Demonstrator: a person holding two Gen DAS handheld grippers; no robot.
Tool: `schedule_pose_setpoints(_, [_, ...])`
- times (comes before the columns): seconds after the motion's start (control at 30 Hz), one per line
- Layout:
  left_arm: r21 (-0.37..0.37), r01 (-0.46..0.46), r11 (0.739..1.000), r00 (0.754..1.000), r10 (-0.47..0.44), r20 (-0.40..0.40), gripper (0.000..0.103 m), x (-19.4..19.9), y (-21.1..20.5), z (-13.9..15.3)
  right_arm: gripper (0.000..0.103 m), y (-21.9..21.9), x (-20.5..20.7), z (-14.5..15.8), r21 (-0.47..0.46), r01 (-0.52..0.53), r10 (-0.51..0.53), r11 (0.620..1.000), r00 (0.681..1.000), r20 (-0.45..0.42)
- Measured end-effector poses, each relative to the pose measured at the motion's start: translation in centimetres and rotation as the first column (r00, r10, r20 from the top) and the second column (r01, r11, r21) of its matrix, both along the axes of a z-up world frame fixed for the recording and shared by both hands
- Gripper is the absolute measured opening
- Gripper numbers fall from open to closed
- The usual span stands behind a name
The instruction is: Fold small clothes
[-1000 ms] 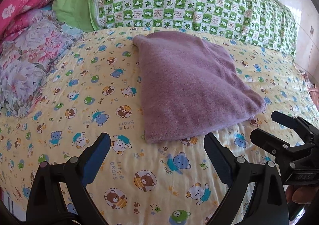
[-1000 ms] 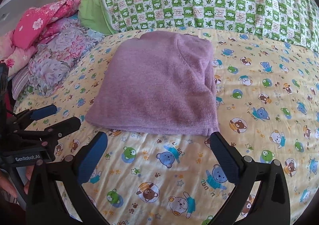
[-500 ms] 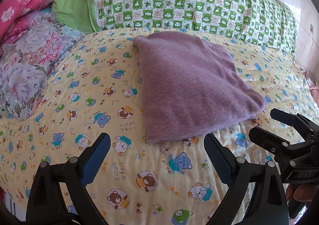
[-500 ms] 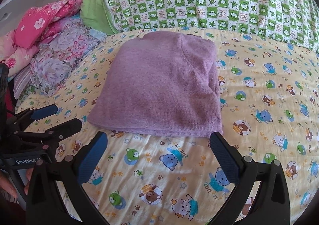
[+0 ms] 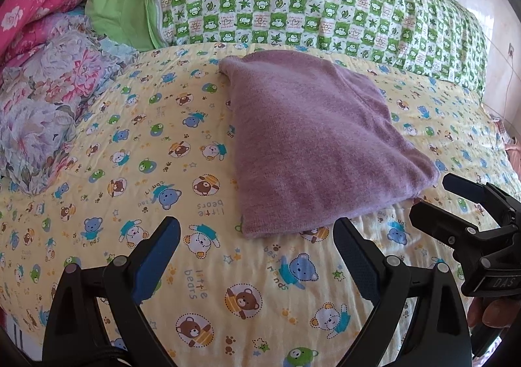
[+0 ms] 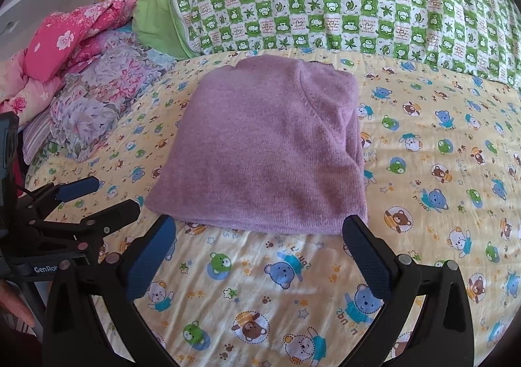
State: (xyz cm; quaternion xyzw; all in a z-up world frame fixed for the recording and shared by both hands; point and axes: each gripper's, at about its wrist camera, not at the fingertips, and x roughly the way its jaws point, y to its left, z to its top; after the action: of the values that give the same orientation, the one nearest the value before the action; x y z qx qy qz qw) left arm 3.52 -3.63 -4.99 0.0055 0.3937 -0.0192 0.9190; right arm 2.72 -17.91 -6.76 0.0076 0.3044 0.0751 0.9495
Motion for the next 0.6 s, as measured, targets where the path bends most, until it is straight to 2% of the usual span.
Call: schedule_pose_setpoints(0.6, [0.002, 0.010, 1.000, 1.000, -0.010, -0.001, 0.095, 0.24, -0.57, -0.03, 0.102, -0.23, 0.01, 0.52, 0.003, 0.003, -0.003, 1.000, 1.000, 0.009])
